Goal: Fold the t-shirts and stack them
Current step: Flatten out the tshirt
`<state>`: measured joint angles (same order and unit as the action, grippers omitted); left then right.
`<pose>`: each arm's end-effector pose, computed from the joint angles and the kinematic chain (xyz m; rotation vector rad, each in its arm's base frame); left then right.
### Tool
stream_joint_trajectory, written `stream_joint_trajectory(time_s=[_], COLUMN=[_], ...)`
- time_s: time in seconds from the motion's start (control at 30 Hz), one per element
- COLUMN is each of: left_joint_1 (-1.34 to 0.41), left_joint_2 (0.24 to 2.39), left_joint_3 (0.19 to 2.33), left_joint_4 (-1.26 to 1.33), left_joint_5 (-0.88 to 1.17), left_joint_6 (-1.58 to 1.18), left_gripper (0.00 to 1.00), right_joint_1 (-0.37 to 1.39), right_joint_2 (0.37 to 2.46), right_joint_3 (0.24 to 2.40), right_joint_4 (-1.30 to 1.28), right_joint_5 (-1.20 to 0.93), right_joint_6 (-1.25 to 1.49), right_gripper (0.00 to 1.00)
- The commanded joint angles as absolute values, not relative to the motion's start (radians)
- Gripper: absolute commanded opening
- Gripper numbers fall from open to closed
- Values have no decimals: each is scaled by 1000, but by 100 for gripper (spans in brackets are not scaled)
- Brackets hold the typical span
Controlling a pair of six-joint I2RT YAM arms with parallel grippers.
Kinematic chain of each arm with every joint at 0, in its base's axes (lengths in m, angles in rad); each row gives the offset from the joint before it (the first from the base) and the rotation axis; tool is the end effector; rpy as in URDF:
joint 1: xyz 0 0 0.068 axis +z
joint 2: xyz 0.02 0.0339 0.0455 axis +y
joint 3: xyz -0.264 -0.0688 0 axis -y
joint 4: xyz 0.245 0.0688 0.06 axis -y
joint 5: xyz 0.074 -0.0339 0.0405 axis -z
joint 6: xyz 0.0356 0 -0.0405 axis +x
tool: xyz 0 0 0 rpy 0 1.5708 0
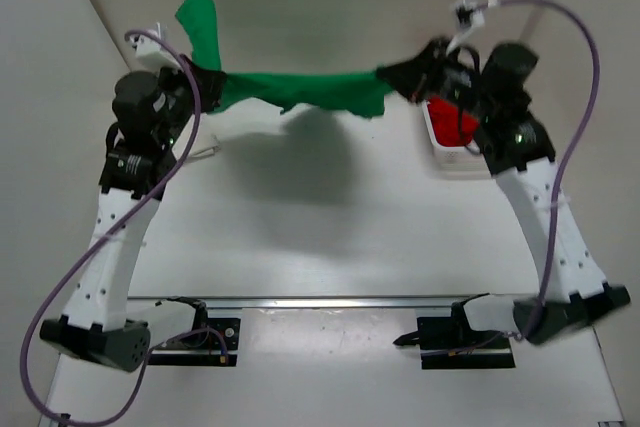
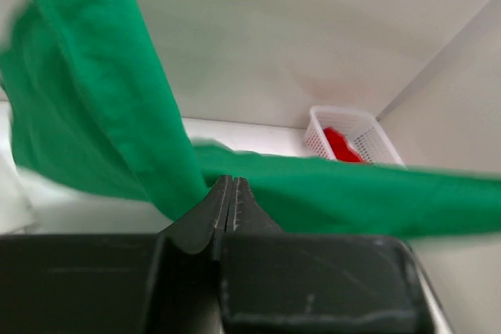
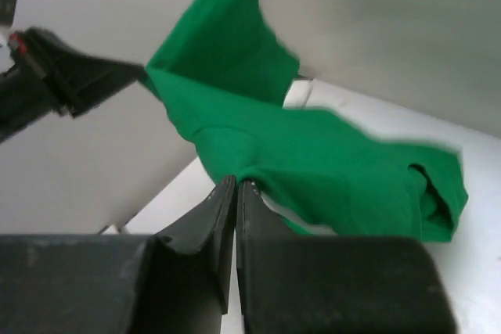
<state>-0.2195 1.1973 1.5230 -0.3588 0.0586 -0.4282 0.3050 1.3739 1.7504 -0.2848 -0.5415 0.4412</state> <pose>0.2397 -0.0556 0.4909 -0.1239 1.6266 -0.5473 0.2599 0.1010 0.5278 -0.3550 1.5349 0.9918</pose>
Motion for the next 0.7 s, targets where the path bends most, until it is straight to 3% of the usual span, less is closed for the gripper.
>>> stream_joint_trajectory(time_s=[0.0,0.03,0.13,0.17,0.2,0.27,0.4,0.67], left_joint_1=[-276,-329,-474,-463,-416,-305,-184,-204], left_joint_2=[1109,1056,890,832,783,741,683,736], left_joint_3=[1346,1239,908,846,731,602,505,422], left_joint_4=[-439,-434,-390,-370,-344,-325,-287,-357], left_joint_5=[-32,-78,-268,-265,-227,-125,-32,-77], left_joint_6=[-382,-376,-426,-452,-486,-523,-574,-618], left_gripper=[9,11,32,42,59,68,61,47], right_joint_1=[279,273,252,230,206,169,133,138], right_joint_2=[1220,1151,1005,994,956,907,828,802], right_joint_3=[1330,1249,829,777,679,559,420,330], right_joint_4=[-155,-118,-61,-74,-72,-69,-93,-87], right_joint_5=[-580,-571,-548,-548,-567,-583,-554,-497], right_joint_6=[488,492,503,500,506,512,520,572], right_gripper=[0,0,0,0,0,0,0,0])
